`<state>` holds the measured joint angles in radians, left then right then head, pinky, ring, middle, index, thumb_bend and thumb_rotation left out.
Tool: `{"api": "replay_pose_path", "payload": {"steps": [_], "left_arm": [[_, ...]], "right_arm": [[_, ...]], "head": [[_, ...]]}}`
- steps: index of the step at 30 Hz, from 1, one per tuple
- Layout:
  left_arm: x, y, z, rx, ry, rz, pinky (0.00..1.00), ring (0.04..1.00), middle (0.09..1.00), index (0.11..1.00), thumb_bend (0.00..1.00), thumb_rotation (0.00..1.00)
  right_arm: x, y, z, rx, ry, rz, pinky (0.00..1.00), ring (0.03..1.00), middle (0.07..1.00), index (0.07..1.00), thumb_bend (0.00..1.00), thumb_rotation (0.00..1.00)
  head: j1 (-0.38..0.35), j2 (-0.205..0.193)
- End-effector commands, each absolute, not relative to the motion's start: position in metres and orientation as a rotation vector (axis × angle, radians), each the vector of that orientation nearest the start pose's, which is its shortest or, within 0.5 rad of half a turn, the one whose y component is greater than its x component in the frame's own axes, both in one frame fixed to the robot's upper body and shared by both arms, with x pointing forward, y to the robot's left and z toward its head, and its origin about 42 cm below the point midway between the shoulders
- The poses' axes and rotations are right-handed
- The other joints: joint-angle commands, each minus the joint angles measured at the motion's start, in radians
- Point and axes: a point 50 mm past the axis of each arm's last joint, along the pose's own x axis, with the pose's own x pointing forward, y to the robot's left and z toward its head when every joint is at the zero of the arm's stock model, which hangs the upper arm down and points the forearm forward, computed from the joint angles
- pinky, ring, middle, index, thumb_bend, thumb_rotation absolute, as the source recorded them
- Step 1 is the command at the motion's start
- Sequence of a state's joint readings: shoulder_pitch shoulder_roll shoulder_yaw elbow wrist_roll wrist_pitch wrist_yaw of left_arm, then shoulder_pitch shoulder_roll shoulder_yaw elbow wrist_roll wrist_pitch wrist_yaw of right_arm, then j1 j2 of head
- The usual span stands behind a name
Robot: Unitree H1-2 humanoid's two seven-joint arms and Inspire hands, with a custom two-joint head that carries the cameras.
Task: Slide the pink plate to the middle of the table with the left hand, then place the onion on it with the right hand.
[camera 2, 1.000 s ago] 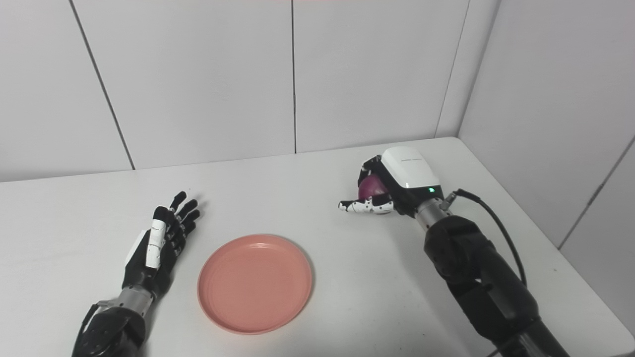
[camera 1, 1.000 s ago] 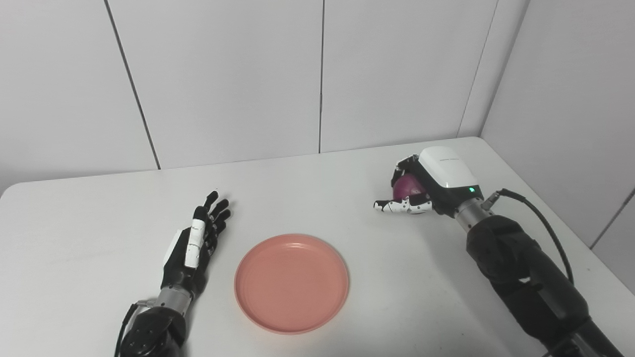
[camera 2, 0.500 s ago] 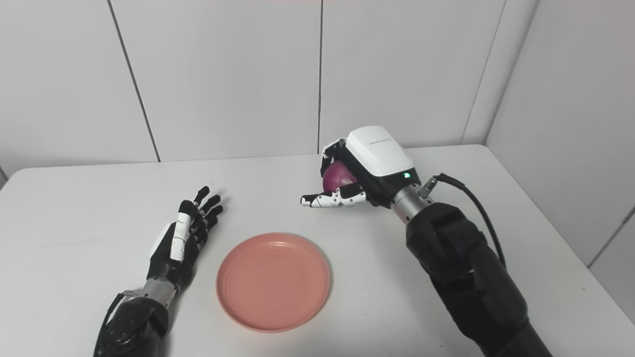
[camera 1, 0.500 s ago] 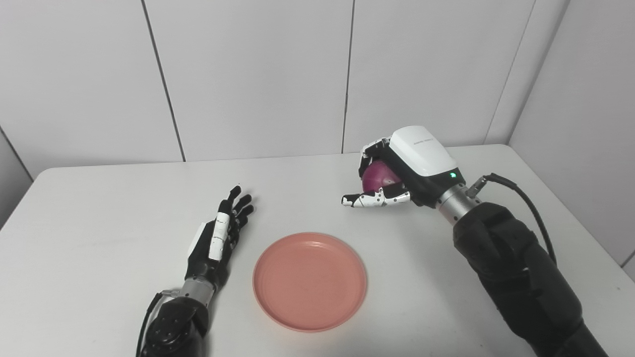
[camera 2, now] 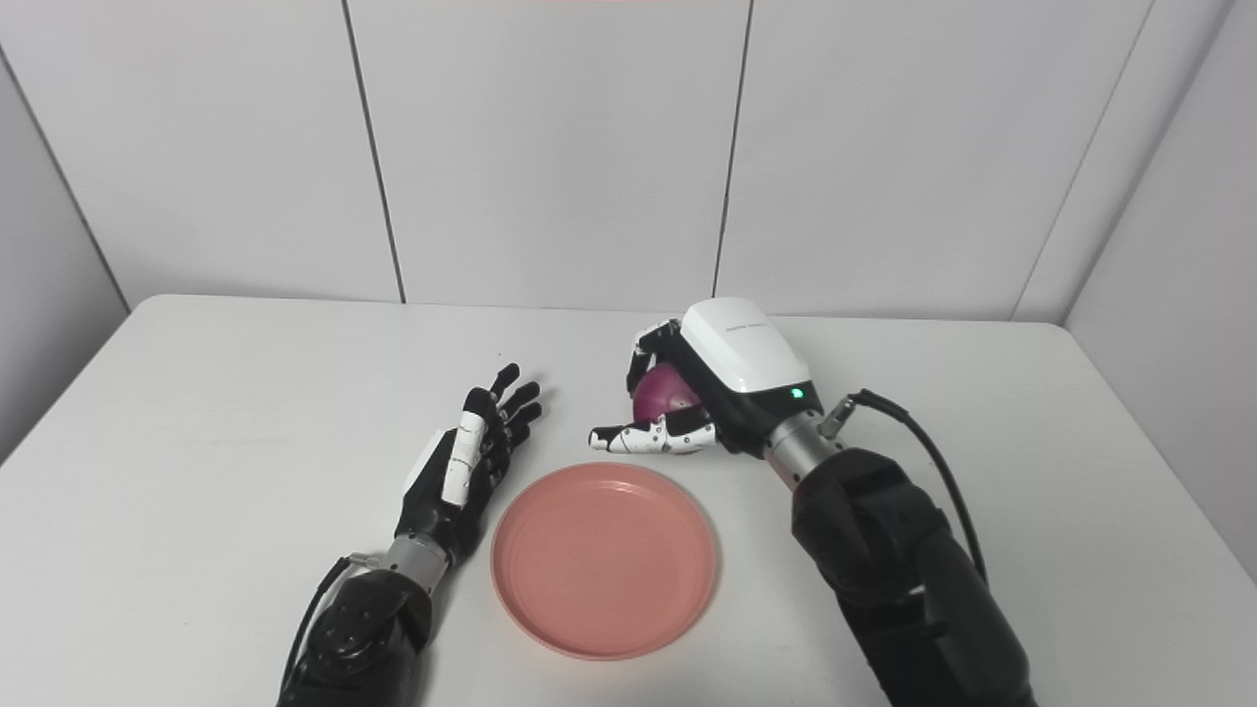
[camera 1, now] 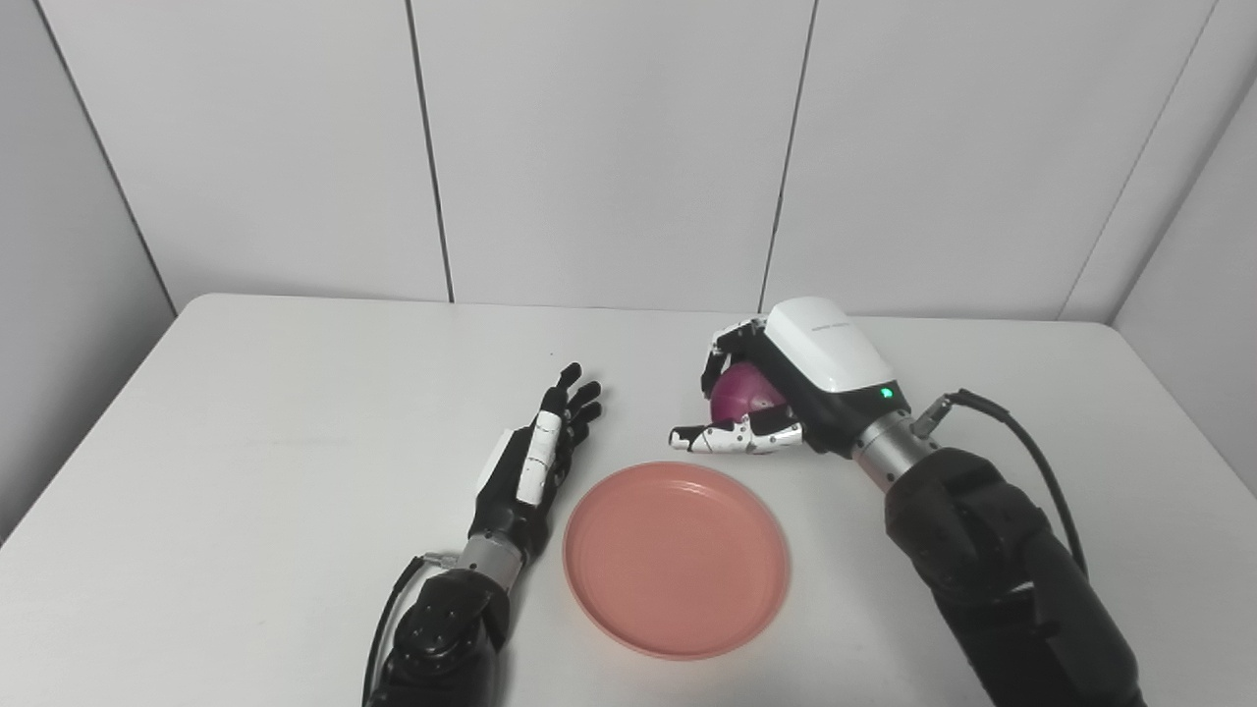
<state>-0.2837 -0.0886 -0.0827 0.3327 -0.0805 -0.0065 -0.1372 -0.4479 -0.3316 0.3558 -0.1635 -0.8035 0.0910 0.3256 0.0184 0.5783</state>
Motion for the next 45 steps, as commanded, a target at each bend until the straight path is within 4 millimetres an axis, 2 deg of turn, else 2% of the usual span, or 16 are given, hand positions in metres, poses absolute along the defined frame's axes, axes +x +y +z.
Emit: {"api": "replay_pose_path", "payload": {"steps": [1, 6, 13, 16, 19, 22, 33, 39, 45], "left_arm": [[0.348, 0.12, 0.071, -0.144, 0.16, -0.295, 1.0, 0.945, 0.946, 0.978, 0.79, 1.0], [0.348, 0.121, 0.07, -0.146, 0.153, -0.295, 1.0, 0.947, 0.945, 0.98, 0.79, 1.0], [0.348, 0.12, 0.071, -0.14, 0.151, -0.294, 1.0, 0.94, 0.944, 0.971, 0.8, 1.0], [0.349, 0.12, 0.071, -0.135, 0.148, -0.299, 1.0, 0.937, 0.942, 0.967, 0.81, 1.0], [0.349, 0.12, 0.071, -0.128, 0.142, -0.307, 1.0, 0.94, 0.948, 0.967, 0.81, 1.0], [0.349, 0.12, 0.071, -0.128, 0.142, -0.307, 1.0, 0.939, 0.947, 0.966, 0.81, 1.0], [0.352, 0.118, 0.07, -0.118, 0.153, -0.3, 1.0, 0.938, 0.949, 0.966, 0.82, 1.0], [0.352, 0.12, 0.069, -0.116, 0.149, -0.299, 1.0, 0.935, 0.95, 0.969, 0.8, 1.0], [0.352, 0.122, 0.066, -0.117, 0.151, -0.297, 1.0, 0.935, 0.952, 0.971, 0.81, 1.0]], "right_arm": [[0.376, -0.163, 0.259, -1.245, -0.535, 0.397, 0.14, 0.204, 0.286, 0.405, 0.46, 0.54], [0.372, -0.151, 0.242, -1.253, -0.513, 0.437, 0.14, 0.2, 0.287, 0.423, 0.46, 0.54], [0.369, -0.146, 0.222, -1.269, -0.485, 0.486, 0.16, 0.229, 0.319, 0.454, 0.44, 0.57], [0.368, -0.145, 0.216, -1.271, -0.478, 0.499, 0.16, 0.228, 0.318, 0.458, 0.44, 0.56], [0.366, -0.145, 0.208, -1.273, -0.465, 0.515, 0.16, 0.221, 0.312, 0.464, 0.44, 0.5], [0.366, -0.145, 0.205, -1.275, -0.461, 0.52, 0.15, 0.219, 0.31, 0.458, 0.44, 0.48], [0.361, -0.146, 0.195, -1.294, -0.462, 0.559, 0.14, 0.202, 0.282, 0.403, 0.45, 0.53], [0.353, -0.14, 0.192, -1.307, -0.471, 0.581, 0.16, 0.231, 0.326, 0.474, 0.45, 0.49], [0.352, -0.139, 0.189, -1.318, -0.479, 0.582, 0.15, 0.221, 0.315, 0.467, 0.46, 0.48]], "head": [[0.005, 0.001], [0.005, 0.002], [0.006, 0.009], [0.004, 0.01], [0.005, 0.011], [0.007, 0.01], [0.009, 0.01], [0.01, 0.012], [0.007, 0.013]]}}
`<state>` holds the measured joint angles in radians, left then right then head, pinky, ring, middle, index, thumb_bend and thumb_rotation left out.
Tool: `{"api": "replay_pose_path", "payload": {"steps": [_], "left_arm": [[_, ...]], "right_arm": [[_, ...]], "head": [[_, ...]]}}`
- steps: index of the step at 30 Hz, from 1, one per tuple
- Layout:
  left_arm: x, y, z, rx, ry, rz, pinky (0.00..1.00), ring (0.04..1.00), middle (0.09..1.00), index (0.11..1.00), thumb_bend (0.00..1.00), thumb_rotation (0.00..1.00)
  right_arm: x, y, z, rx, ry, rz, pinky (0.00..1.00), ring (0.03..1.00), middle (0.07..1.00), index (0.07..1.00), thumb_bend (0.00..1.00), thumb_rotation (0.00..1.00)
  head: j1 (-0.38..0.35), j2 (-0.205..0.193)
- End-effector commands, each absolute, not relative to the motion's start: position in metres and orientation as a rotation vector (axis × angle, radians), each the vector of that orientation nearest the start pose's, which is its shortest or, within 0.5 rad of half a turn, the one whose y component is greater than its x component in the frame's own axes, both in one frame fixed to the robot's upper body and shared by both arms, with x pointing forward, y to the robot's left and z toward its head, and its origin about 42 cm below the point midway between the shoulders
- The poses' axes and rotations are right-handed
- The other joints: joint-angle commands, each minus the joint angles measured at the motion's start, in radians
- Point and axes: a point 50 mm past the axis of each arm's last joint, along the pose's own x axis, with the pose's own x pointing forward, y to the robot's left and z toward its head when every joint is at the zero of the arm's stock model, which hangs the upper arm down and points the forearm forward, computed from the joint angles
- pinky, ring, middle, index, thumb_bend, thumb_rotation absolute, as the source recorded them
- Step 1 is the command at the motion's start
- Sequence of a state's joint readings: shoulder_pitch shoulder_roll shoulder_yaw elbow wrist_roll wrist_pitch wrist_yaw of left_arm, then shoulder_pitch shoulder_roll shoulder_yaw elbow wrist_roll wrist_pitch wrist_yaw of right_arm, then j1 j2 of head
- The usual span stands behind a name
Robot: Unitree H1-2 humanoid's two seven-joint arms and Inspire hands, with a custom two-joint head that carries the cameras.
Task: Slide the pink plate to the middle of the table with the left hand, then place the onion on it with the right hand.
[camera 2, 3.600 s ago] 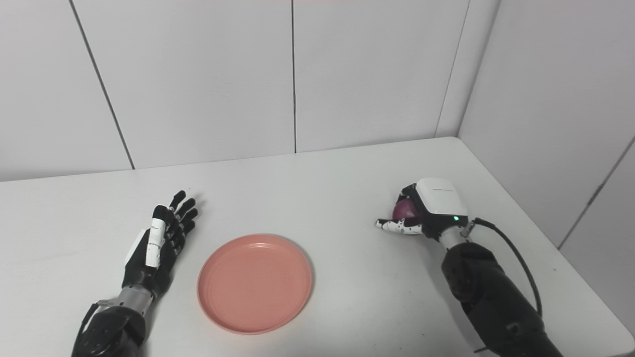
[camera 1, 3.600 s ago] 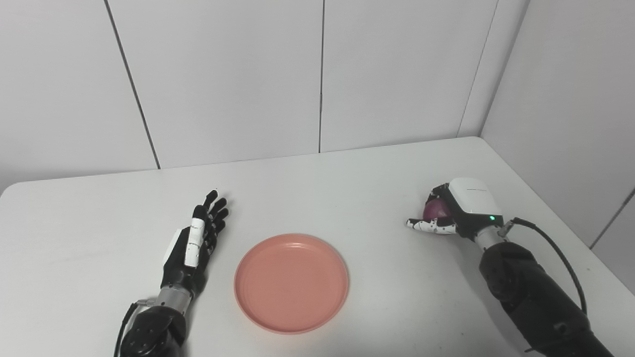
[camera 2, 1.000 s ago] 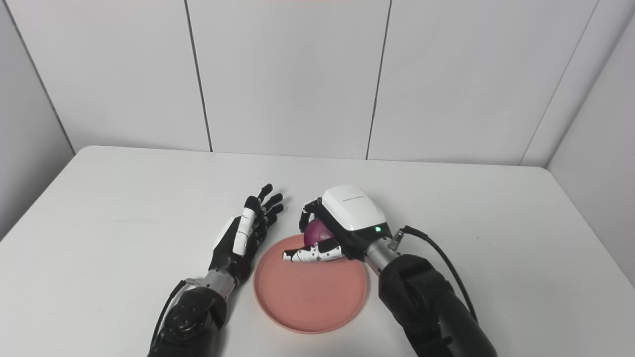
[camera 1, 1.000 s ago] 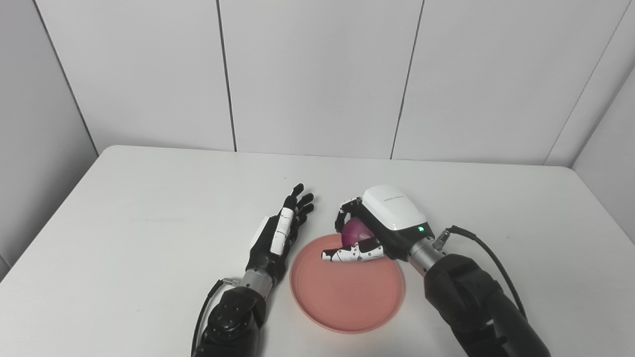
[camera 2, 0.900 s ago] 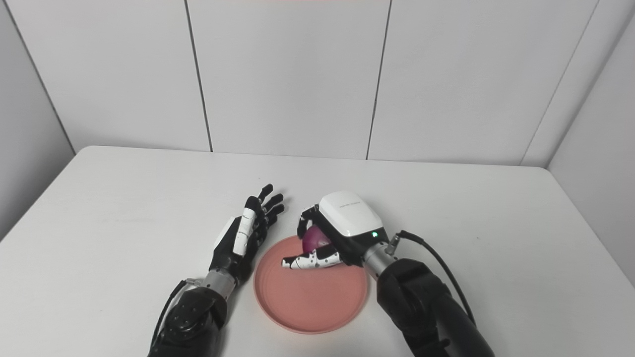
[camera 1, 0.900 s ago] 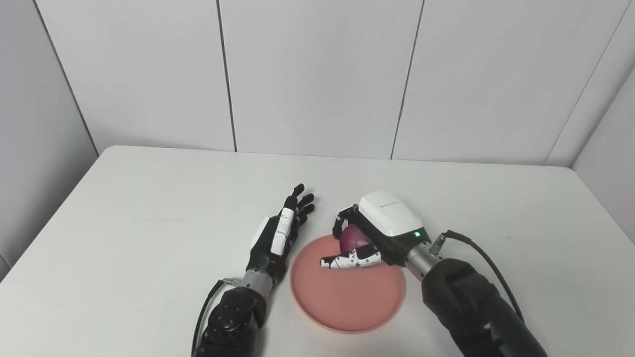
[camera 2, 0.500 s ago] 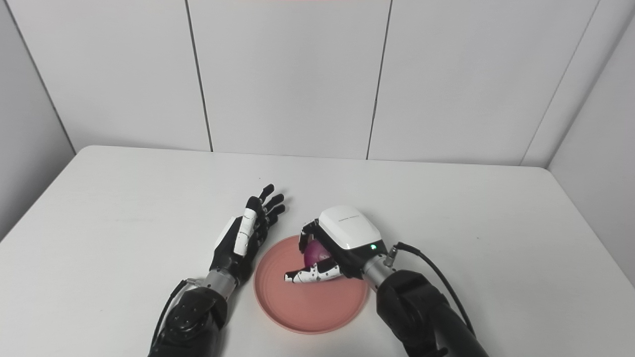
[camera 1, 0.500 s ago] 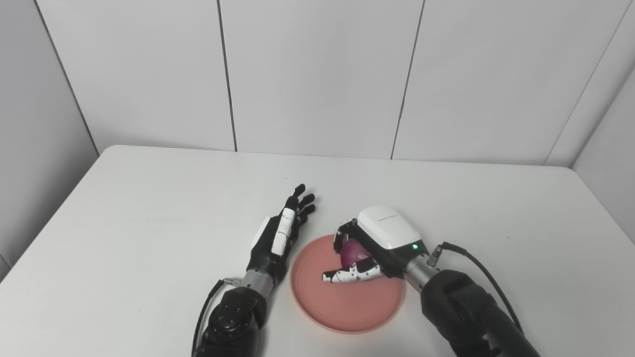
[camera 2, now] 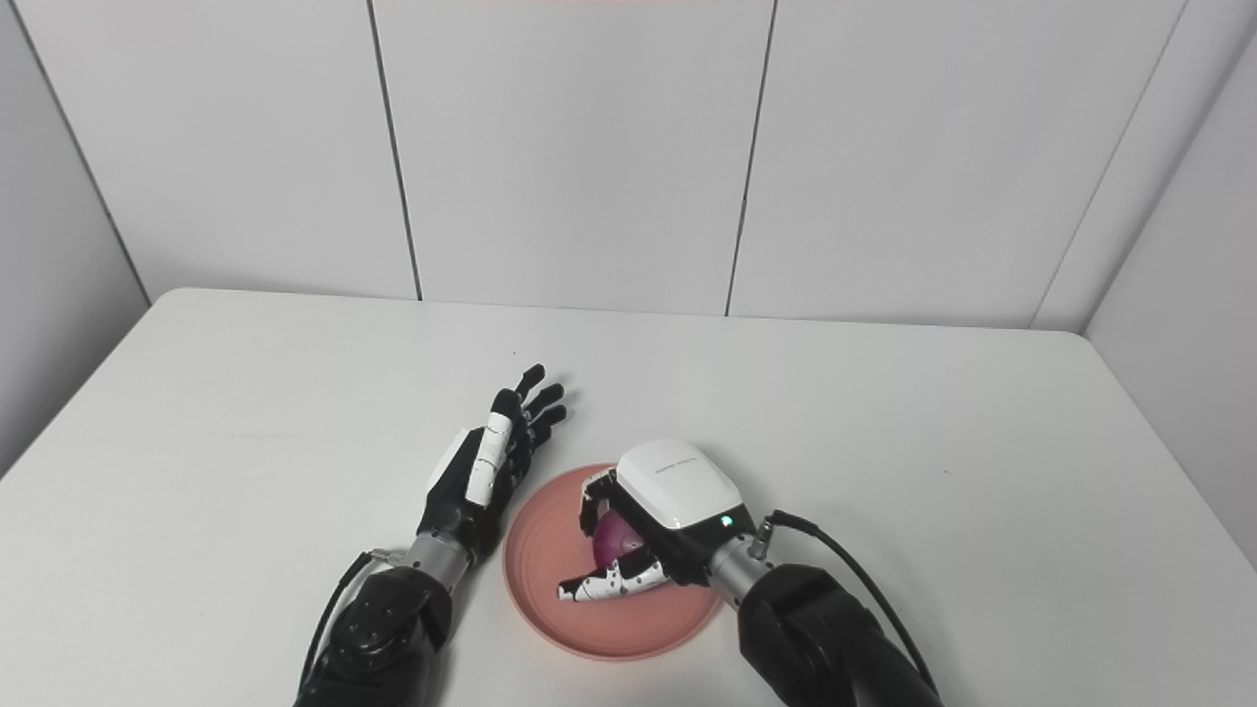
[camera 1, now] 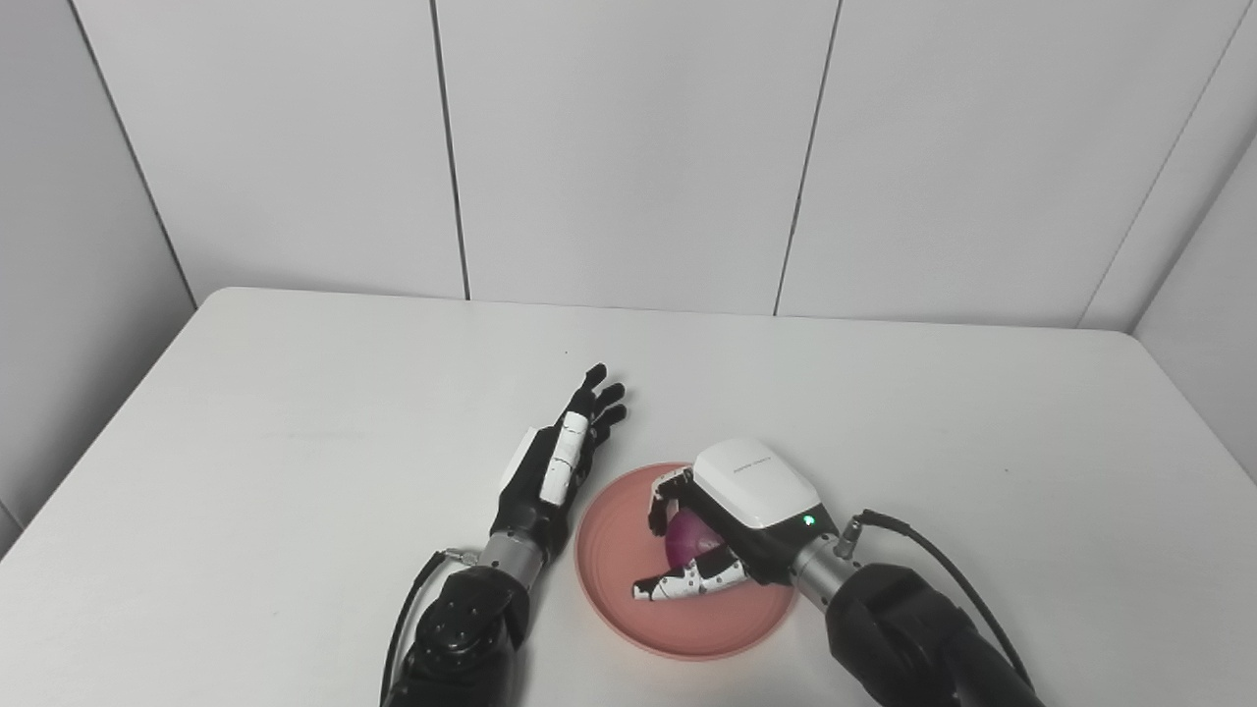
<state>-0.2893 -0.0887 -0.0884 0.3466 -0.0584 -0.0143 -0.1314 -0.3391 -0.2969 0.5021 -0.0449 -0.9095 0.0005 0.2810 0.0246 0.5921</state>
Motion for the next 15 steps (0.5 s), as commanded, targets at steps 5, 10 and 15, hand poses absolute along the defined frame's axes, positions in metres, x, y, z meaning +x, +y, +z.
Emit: {"api": "replay_pose_path", "payload": {"steps": [5, 10, 15], "left_arm": [[0.3524, 0.1224, 0.065, -0.109, 0.149, -0.297, 1.0, 0.934, 0.954, 0.971, 0.8, 1.0], [0.352, 0.123, 0.0636, -0.111, 0.156, -0.295, 1.0, 0.935, 0.951, 0.968, 0.81, 1.0], [0.3514, 0.1235, 0.0636, -0.117, 0.159, -0.294, 1.0, 0.939, 0.949, 0.967, 0.8, 1.0]], "right_arm": [[0.3514, -0.1386, 0.1895, -1.327, -0.477, 0.586, 0.16, 0.228, 0.321, 0.46, 0.45, 0.5], [0.3509, -0.1386, 0.189, -1.322, -0.507, 0.572, 0.16, 0.23, 0.326, 0.467, 0.45, 0.56], [0.3497, -0.1403, 0.189, -1.28, -0.543, 0.543, 0.18, 0.255, 0.375, 0.522, 0.57, 0.72]], "head": [[0.0, 0.0], [-0.002, -0.002], [-0.005, -0.001]]}}
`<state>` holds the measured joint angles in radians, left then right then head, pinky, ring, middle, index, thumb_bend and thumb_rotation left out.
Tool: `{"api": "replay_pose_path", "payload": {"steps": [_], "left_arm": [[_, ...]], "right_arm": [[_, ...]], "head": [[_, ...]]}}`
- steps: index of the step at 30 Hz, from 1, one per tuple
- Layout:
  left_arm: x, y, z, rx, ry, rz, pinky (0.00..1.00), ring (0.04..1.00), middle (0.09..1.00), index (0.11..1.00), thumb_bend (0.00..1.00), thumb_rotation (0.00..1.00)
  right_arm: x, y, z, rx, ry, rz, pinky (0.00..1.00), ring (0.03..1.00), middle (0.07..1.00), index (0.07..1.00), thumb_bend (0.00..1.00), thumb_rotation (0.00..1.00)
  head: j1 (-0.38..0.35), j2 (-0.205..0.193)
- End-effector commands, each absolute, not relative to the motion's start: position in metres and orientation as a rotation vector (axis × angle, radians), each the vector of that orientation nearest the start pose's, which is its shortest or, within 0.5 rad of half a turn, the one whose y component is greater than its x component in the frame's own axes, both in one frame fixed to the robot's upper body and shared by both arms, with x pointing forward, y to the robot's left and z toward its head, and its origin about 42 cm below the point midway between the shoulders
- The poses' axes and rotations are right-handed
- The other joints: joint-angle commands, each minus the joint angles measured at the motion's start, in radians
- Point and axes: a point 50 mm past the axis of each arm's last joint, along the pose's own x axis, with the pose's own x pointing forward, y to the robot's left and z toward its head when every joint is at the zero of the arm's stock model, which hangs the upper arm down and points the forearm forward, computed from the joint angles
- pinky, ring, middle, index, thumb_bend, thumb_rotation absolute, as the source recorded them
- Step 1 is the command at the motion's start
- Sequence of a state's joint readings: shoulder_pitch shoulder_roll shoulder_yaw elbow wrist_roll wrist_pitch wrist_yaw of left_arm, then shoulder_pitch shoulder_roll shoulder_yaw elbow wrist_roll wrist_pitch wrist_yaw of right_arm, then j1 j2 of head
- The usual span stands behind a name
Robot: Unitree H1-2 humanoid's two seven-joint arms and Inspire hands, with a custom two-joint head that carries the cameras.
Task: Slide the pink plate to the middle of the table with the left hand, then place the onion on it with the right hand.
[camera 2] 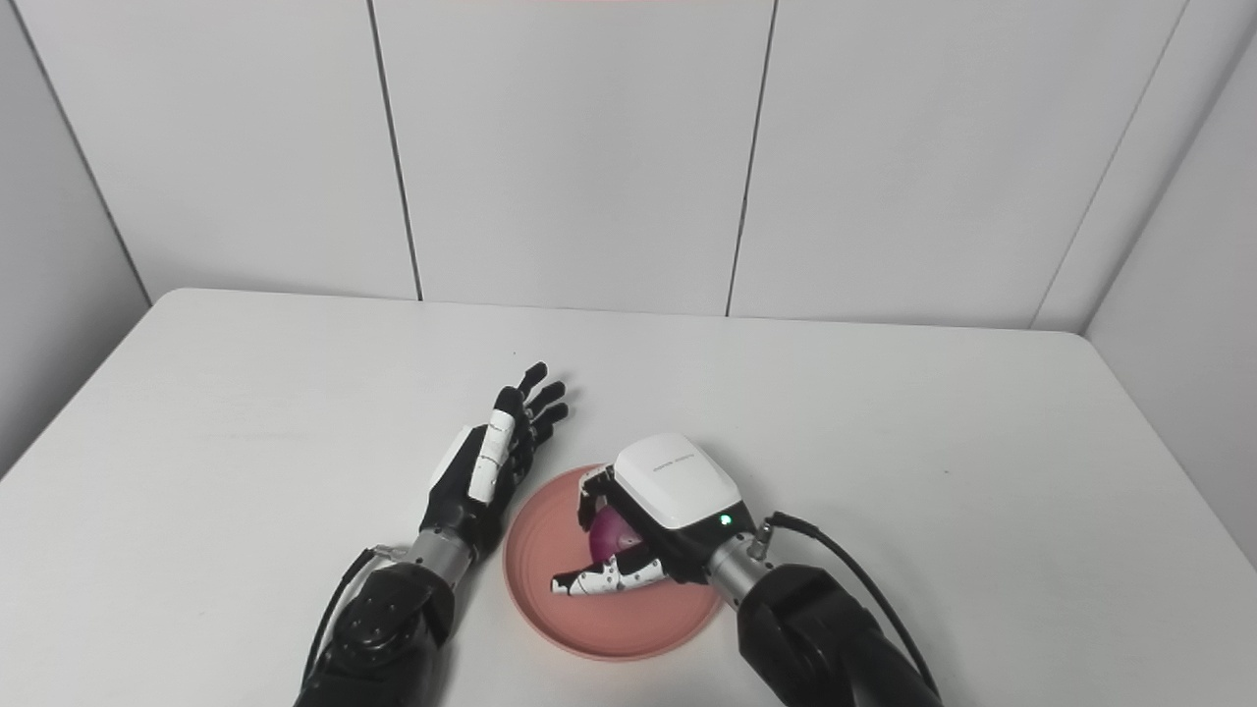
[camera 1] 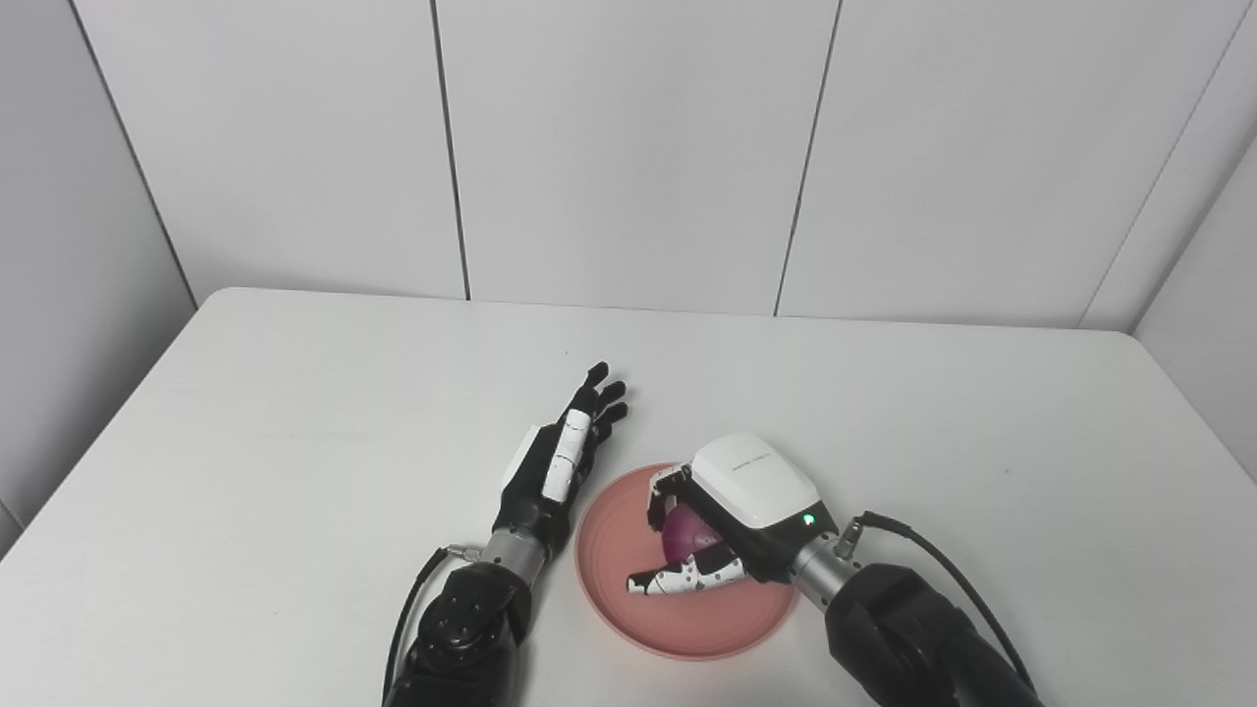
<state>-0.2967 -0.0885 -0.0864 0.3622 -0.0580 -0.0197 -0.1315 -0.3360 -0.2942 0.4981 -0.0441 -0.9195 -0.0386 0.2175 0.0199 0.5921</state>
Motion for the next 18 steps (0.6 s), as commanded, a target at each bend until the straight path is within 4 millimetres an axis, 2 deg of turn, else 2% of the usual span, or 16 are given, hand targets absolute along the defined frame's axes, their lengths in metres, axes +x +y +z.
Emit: {"api": "replay_pose_path", "payload": {"steps": [1, 4, 5, 9, 14, 18], "left_arm": [[0.3514, 0.1235, 0.0632, -0.118, 0.16, -0.293, 1.0, 0.943, 0.951, 0.969, 0.8, 1.0], [0.3513, 0.1231, 0.0626, -0.118, 0.162, -0.293, 1.0, 0.944, 0.949, 0.968, 0.8, 1.0], [0.3513, 0.123, 0.0626, -0.119, 0.163, -0.293, 1.0, 0.943, 0.948, 0.967, 0.8, 1.0], [0.3519, 0.1237, 0.0611, -0.117, 0.162, -0.296, 1.0, 0.955, 0.955, 0.969, 0.79, 1.0], [0.3522, 0.1249, 0.06, -0.119, 0.168, -0.293, 1.0, 0.956, 0.955, 0.966, 0.8, 1.0], [0.3522, 0.125, 0.0598, -0.124, 0.169, -0.292, 1.0, 0.951, 0.955, 0.965, 0.81, 1.0]], "right_arm": [[0.3499, -0.1413, 0.1887, -1.263, -0.541, 0.544, 0.22, 0.297, 0.409, 0.535, 0.62, 0.73], [0.3504, -0.1437, 0.188, -1.241, -0.542, 0.545, 0.31, 0.387, 0.482, 0.566, 0.72, 0.77], [0.3506, -0.1444, 0.1881, -1.24, -0.544, 0.545, 0.35, 0.422, 0.516, 0.606, 0.81, 0.85], [0.3513, -0.1468, 0.1885, -1.246, -0.552, 0.549, 0.45, 0.516, 0.601, 0.672, 0.92, 0.96], [0.3526, -0.1484, 0.1884, -1.235, -0.566, 0.549, 0.55, 0.588, 0.647, 0.692, 0.95, 0.99], [0.3532, -0.1485, 0.1888, -1.237, -0.566, 0.55, 0.56, 0.593, 0.651, 0.7, 0.96, 1.0]], "head": [[0.0, -0.002], [0.0, -0.004], [0.0, -0.004], [-0.002, -0.003], [-0.002, -0.004], [-0.004, -0.004]]}}
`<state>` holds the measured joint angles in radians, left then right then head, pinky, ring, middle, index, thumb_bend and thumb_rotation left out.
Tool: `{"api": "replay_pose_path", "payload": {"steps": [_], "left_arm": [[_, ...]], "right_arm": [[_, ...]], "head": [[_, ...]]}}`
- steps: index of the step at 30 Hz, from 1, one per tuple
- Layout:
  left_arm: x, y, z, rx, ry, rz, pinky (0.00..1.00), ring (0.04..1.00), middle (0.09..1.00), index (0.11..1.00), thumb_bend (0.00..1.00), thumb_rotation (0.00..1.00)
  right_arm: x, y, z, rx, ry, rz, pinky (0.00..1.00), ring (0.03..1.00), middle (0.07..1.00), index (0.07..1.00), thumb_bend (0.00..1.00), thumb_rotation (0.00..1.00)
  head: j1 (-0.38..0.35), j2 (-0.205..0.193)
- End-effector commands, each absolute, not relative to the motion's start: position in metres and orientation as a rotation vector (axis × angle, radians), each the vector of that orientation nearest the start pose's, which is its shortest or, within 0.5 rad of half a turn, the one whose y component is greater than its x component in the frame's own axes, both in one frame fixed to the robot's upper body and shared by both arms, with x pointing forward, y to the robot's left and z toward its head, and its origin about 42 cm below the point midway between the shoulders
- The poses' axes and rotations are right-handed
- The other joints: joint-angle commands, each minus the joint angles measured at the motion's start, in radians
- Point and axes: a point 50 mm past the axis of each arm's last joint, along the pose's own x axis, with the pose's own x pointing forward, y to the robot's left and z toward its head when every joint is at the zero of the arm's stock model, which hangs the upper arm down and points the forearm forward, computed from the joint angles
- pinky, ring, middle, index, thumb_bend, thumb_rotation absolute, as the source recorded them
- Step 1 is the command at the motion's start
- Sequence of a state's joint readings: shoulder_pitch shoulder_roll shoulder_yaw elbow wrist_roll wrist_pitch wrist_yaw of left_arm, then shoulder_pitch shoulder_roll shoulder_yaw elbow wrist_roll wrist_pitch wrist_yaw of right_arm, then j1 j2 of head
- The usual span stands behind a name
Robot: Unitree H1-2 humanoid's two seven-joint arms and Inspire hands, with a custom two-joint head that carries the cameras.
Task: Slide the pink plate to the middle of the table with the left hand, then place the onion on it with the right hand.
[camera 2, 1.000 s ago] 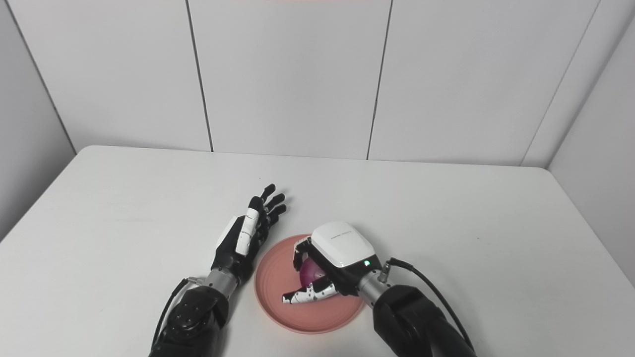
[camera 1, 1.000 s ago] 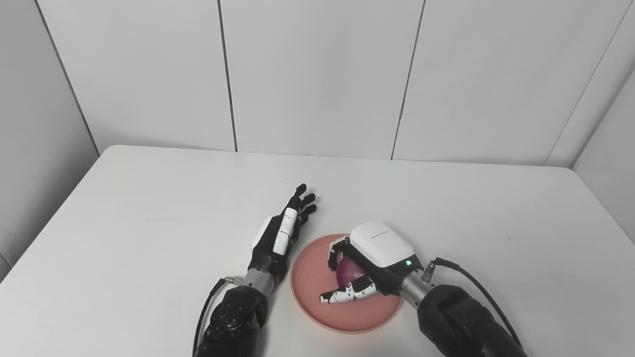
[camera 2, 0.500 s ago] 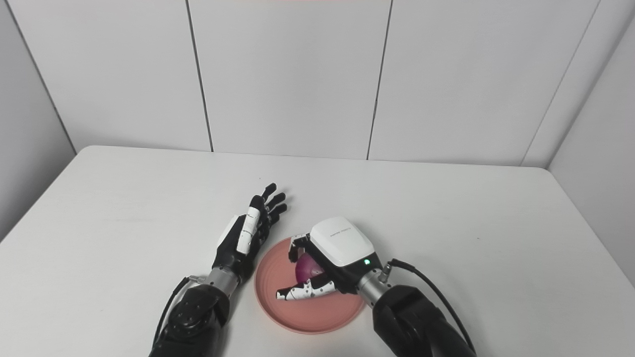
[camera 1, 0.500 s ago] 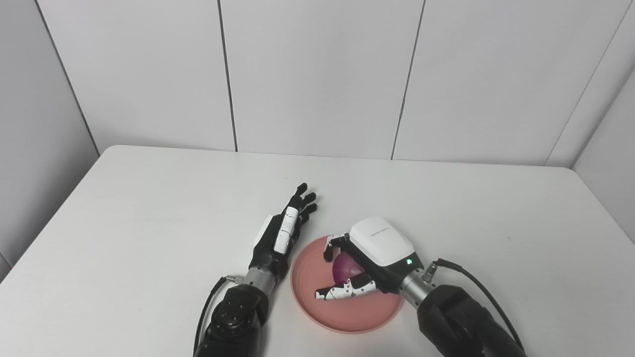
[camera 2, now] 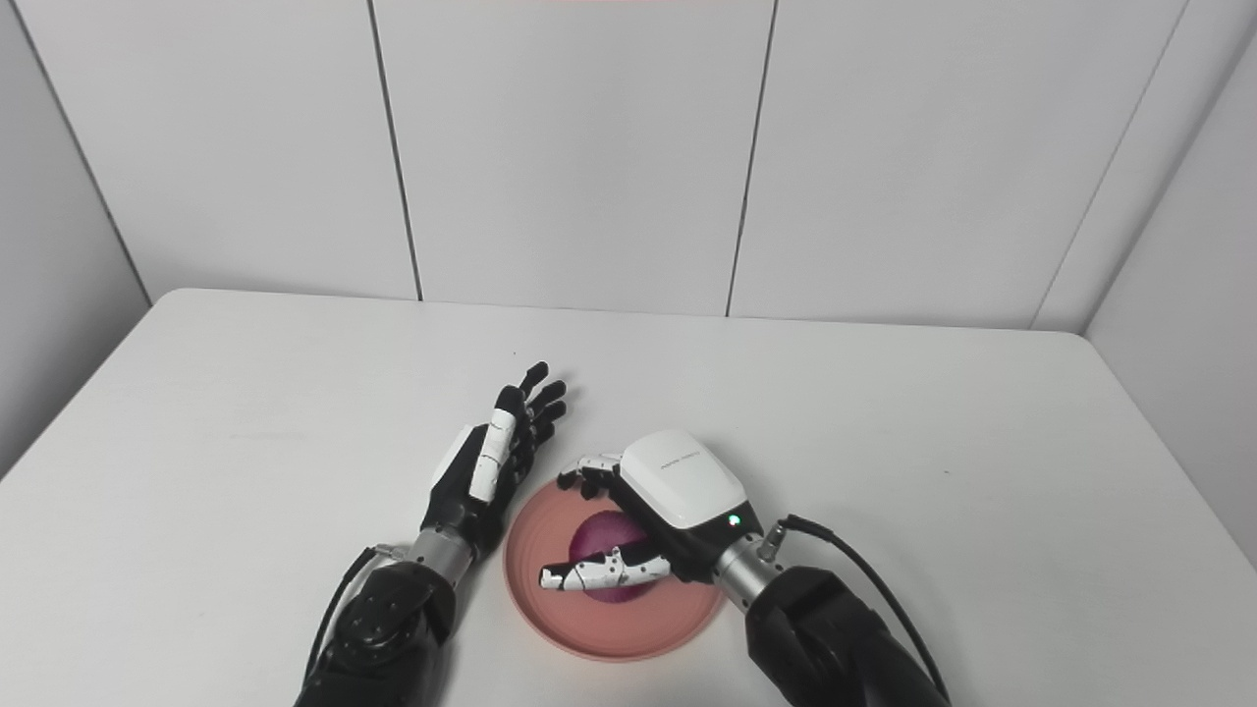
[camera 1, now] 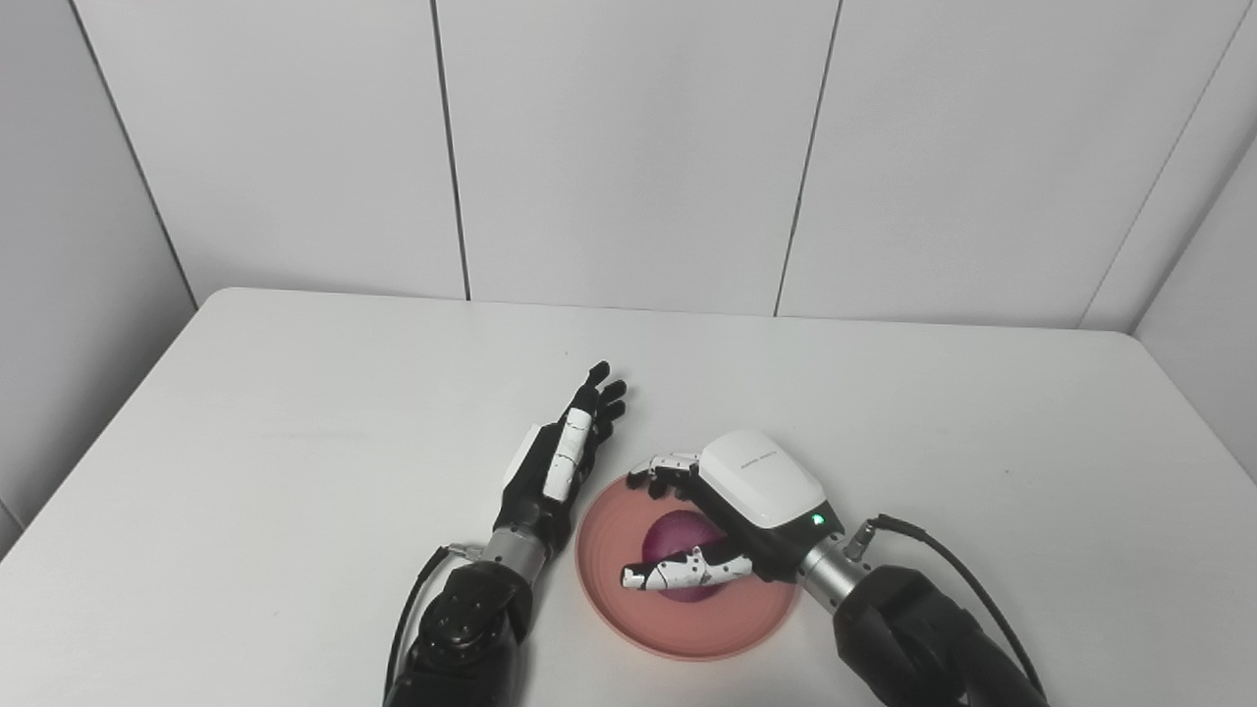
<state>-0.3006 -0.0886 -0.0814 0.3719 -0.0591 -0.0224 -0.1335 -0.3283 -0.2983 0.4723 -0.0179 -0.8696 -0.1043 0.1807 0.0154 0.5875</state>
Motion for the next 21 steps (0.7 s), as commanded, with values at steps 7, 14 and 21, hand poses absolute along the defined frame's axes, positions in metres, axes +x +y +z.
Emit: {"api": "replay_pose_path", "payload": {"steps": [7, 14, 21], "left_arm": [[0.352, 0.126, 0.059, -0.129, 0.171, -0.293, 1.0, 0.957, 0.955, 0.966, 0.8, 1.0], [0.352, 0.126, 0.06, -0.128, 0.171, -0.298, 1.0, 0.966, 0.959, 0.97, 0.8, 1.0], [0.351, 0.124, 0.063, -0.131, 0.171, -0.299, 1.0, 0.97, 0.948, 0.963, 0.8, 1.0]], "right_arm": [[0.354, -0.15, 0.191, -1.238, -0.566, 0.545, 0.55, 0.588, 0.649, 0.703, 0.95, 0.99], [0.357, -0.153, 0.196, -1.198, -0.606, 0.5, 0.5, 0.57, 0.641, 0.697, 0.92, 1.0], [0.362, -0.164, 0.211, -0.929, -0.635, 0.368, 0.51, 0.627, 0.69, 0.698, 0.88, 1.0]], "head": [[-0.002, 0.0], [-0.006, 0.001], [-0.011, -0.002]]}}
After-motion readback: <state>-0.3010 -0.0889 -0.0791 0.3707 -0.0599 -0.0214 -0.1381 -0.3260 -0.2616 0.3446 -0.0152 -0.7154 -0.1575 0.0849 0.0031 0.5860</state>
